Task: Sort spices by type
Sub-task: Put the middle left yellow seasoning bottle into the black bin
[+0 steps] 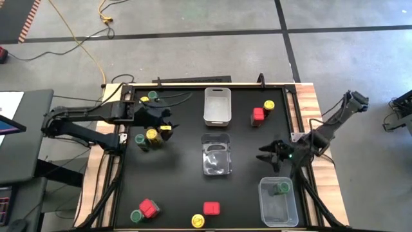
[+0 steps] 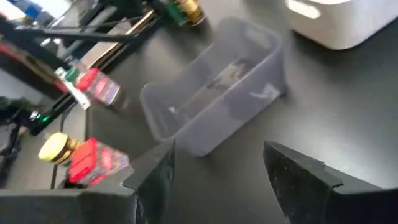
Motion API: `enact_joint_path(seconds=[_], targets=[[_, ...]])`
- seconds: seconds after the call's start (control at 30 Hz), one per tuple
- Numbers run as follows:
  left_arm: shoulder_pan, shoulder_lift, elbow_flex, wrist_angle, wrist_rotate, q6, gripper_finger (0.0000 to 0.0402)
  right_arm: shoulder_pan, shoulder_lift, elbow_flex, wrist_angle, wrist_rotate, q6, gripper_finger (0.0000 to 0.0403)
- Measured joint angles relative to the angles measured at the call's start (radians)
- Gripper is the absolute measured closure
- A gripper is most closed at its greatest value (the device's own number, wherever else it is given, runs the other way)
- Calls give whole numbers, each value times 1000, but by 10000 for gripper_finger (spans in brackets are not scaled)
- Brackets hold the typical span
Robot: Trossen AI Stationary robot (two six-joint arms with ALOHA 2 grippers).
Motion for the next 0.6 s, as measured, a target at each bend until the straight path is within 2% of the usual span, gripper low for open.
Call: enact_joint_path(seconds=[0.17, 0.37, 0.6], targets=[[30, 5, 14, -98, 39, 37, 125, -88, -31, -7, 1, -5, -1, 133], [80, 5, 8, -220, 89, 184, 125, -149, -19, -8, 1, -6, -2, 133], [139, 5, -9, -304, 204, 388, 125, -205, -19, -9, 5, -8, -42, 133]])
